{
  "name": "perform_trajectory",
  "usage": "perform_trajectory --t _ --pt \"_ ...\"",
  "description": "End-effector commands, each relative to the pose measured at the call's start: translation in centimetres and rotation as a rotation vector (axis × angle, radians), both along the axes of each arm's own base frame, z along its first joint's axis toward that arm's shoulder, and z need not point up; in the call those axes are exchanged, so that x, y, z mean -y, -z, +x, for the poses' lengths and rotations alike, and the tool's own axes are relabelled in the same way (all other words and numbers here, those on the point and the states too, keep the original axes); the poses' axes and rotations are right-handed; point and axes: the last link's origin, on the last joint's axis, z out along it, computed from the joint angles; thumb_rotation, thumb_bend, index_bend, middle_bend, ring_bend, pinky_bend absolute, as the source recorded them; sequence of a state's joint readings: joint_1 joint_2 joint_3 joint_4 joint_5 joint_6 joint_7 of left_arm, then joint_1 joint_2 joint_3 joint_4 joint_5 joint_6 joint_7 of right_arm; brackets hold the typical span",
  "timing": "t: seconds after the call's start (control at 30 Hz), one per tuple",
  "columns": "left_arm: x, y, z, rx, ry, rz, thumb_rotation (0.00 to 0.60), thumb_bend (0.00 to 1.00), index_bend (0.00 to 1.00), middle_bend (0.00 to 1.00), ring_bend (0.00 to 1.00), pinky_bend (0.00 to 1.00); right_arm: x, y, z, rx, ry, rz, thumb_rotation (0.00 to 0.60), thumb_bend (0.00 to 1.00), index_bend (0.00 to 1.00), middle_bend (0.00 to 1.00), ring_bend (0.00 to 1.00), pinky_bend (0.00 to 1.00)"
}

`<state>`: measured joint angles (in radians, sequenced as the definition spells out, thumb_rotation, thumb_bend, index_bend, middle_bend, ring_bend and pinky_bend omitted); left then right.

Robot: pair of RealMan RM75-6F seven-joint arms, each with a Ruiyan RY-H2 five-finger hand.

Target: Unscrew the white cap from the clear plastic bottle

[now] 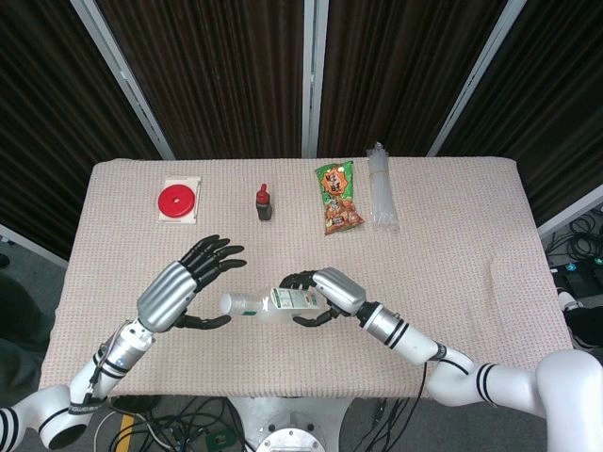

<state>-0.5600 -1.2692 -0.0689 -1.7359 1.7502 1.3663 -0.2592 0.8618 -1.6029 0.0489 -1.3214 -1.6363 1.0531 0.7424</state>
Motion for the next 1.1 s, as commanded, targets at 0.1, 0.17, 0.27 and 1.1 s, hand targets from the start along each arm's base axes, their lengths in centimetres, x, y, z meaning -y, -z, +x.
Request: perform_trajectory --t 0.1,0.17,0.27,1.1 --pt "-0.08 0.0 -0.03 0.002 -0.002 0.001 0.6 0.15 0.17 0.1 0.03 0.02 -0.05 -0.05 0.01 -0.001 -0.006 -0.001 0.6 0.58 0.59 0.53 0.37 0.5" --pt "-0.08 -0.02 0.04 0.004 0.0 0.002 0.6 0.15 0.17 0.1 0.03 0.02 -0.1 0.02 0.0 -0.005 -0.006 0.001 0.6 0.58 0.59 0.53 0.37 0.5" --pt "-0.06 -0.02 0.24 0.007 0.007 0.002 0.6 0.15 0.17 0.1 0.03 0.02 -0.16 0.2 0.01 -0.012 -0.007 0.006 0.6 0.58 0.59 0.53 0.37 0.5" --pt "-0.01 0.0 0.38 -0.001 0.012 0.009 0.6 0.15 0.17 0.1 0.03 0.02 -0.12 0.5 0.05 -0.011 -0.003 0.014 0.6 0.58 0.59 0.53 0.37 0.5"
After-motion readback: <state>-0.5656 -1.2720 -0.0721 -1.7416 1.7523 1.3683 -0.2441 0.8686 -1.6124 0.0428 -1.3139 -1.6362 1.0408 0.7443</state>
